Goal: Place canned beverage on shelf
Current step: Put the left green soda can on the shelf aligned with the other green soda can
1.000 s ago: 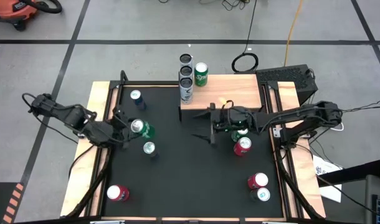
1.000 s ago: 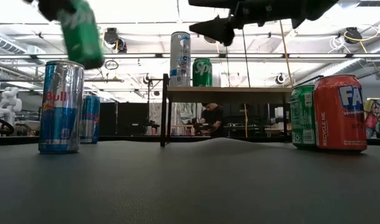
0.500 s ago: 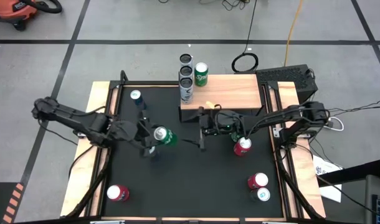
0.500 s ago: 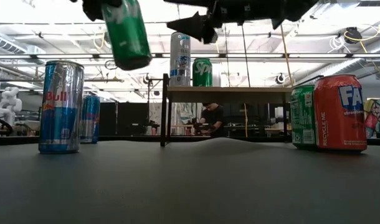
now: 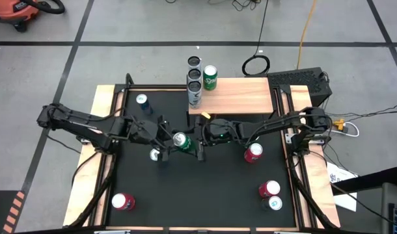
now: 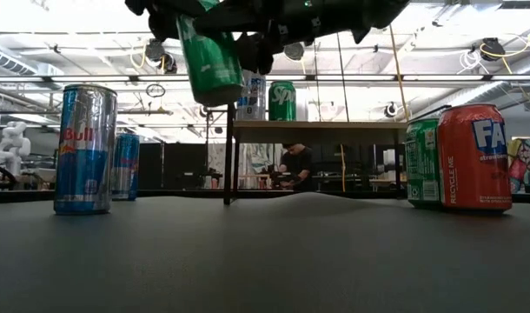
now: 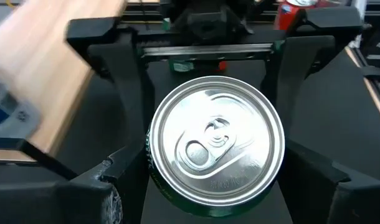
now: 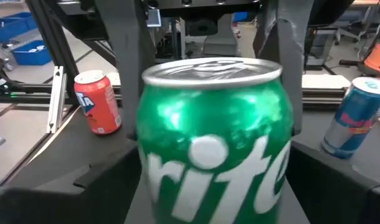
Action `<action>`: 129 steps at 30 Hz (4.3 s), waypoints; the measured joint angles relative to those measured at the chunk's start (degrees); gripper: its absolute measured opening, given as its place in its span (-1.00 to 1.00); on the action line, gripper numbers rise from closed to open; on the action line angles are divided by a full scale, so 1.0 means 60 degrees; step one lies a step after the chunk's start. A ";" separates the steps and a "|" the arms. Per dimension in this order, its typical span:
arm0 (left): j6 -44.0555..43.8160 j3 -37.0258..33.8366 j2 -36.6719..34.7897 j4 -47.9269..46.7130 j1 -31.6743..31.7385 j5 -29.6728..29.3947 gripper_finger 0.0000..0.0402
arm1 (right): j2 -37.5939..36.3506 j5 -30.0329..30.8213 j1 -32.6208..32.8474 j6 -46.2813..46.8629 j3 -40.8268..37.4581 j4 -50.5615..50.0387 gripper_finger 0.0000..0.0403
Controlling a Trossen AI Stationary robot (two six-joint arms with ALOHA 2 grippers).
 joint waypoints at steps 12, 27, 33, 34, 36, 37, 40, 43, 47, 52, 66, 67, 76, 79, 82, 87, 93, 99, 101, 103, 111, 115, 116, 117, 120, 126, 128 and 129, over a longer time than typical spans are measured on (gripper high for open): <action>-0.0015 0.0000 0.0081 -0.0007 0.0036 -0.0020 0.59 | 0.0057 0.0107 -0.0016 0.0107 0.0016 -0.0132 0.41; -0.0296 -0.1316 -0.2645 0.0057 -0.0531 -0.2589 0.72 | -0.2276 0.2149 -0.0568 -0.0193 -0.3148 0.2259 0.41; -0.0549 -0.2634 -0.2730 0.1173 -0.0557 -0.2660 0.72 | -0.3748 0.2474 -0.1230 -0.0472 -0.3991 0.2254 0.41; -0.0542 -0.2781 -0.2730 0.1350 -0.0557 -0.2664 0.72 | -0.3871 0.2478 -0.1415 -0.0505 -0.4048 0.2138 0.41; -0.0535 -0.3022 -0.2737 0.1680 -0.0550 -0.2689 0.73 | -0.4012 0.2489 -0.1867 -0.0602 -0.4046 0.2129 0.41; -0.0531 -0.3117 -0.2737 0.1796 -0.0546 -0.2696 0.73 | -0.4062 0.2485 -0.2113 -0.0638 -0.4046 0.2128 0.41; -0.0478 -0.3184 -0.2730 0.1786 -0.0546 -0.2767 0.73 | -0.3913 0.2074 -0.2931 -0.0613 -0.4020 0.2267 0.42; -0.0520 -0.3184 -0.2733 0.1764 -0.0546 -0.2784 0.73 | -0.3640 0.1225 -0.3664 -0.0305 -0.4035 0.2397 0.42; -0.0520 -0.3184 -0.2737 0.1754 -0.0546 -0.2788 0.73 | -0.3231 0.0264 -0.4412 0.0005 -0.4020 0.2890 0.42; -0.0524 -0.3184 -0.2733 0.1744 -0.0546 -0.2831 0.73 | -0.2482 -0.0317 -0.4884 0.0385 -0.3951 0.3354 0.42; -0.0471 -0.3184 -0.2733 0.1778 -0.0456 -0.3156 0.73 | -0.2012 -0.0659 -0.5470 0.0495 -0.3904 0.3976 0.47; -0.0469 -0.3184 -0.2733 0.1794 -0.0428 -0.3161 0.73 | -0.2012 -0.0827 -0.5517 0.0511 -0.3904 0.3972 0.50; -0.0471 -0.3184 -0.2733 0.1794 -0.0331 -0.3163 0.73 | -0.2179 -0.1310 -0.5513 0.1055 -0.3908 0.4011 0.75; -0.0473 -0.3184 -0.2733 0.1757 -0.0331 -0.3166 0.73 | -0.2499 -0.1281 -0.5509 0.0941 -0.3911 0.3900 0.75; -0.0477 -0.3184 -0.2733 0.1730 -0.0335 -0.3163 0.73 | -0.2973 -0.1273 -0.5502 0.0871 -0.3911 0.3434 0.75; -0.0524 -0.3184 -0.2733 0.1711 -0.0339 -0.3163 0.73 | -0.4006 -0.1277 -0.5501 0.0775 -0.3911 0.1704 0.75; -0.0524 -0.3184 -0.2733 0.1716 -0.0339 -0.3289 0.73 | -0.5014 -0.0861 -0.5367 0.0703 -0.3911 -0.0416 0.75; -0.0546 -0.3184 -0.2733 0.1727 -0.0339 -0.3311 0.73 | -0.4852 0.0005 -0.5126 0.0593 -0.3911 -0.1129 0.50; -0.0545 -0.3184 -0.2733 0.1759 -0.0339 -0.3356 0.73 | -0.4594 0.0005 -0.5101 0.0594 -0.3915 -0.1037 0.32; -0.0545 -0.3184 -0.2733 0.1829 -0.0339 -0.3367 0.73 | -0.4328 0.0005 -0.5101 0.0675 -0.3915 -0.0710 0.13; -0.0539 -0.3184 -0.2730 0.1785 -0.0339 -0.3367 0.73 | -0.3634 0.0000 -0.5113 0.0547 -0.3915 0.0287 -0.44; -0.0539 -0.3184 -0.2731 0.1789 -0.0339 -0.3367 0.73 | -0.3411 -0.0021 -0.5152 0.0499 -0.3915 0.0537 -0.54; -0.0539 -0.3184 -0.2730 0.1790 -0.0339 -0.3369 0.73 | -0.3393 -0.0017 -0.5159 0.0452 -0.3915 0.0533 -0.55; -0.0539 -0.3184 -0.2730 0.1792 -0.0339 -0.3367 0.73 | -0.3389 0.0003 -0.5163 0.0388 -0.3915 0.0534 -0.55; -0.0535 -0.3184 -0.2730 0.1792 -0.0339 -0.3394 0.73 | -0.3382 0.0136 -0.5170 0.0327 -0.3915 0.0578 -0.56; -0.0546 -0.3184 -0.2733 0.1489 -0.0342 -0.3506 0.73 | -0.3382 0.0282 -0.5075 0.0471 -0.3915 0.0606 -0.56; -0.0573 -0.3178 -0.2733 0.1211 -0.0395 -0.3516 0.73 | -0.3416 0.0289 -0.4937 0.0491 -0.3915 0.0581 -0.56; -0.0712 -0.3142 -0.2733 0.0949 -0.0434 -0.3516 0.73 | -0.3477 0.0289 -0.4868 0.0491 -0.3915 0.0532 -0.56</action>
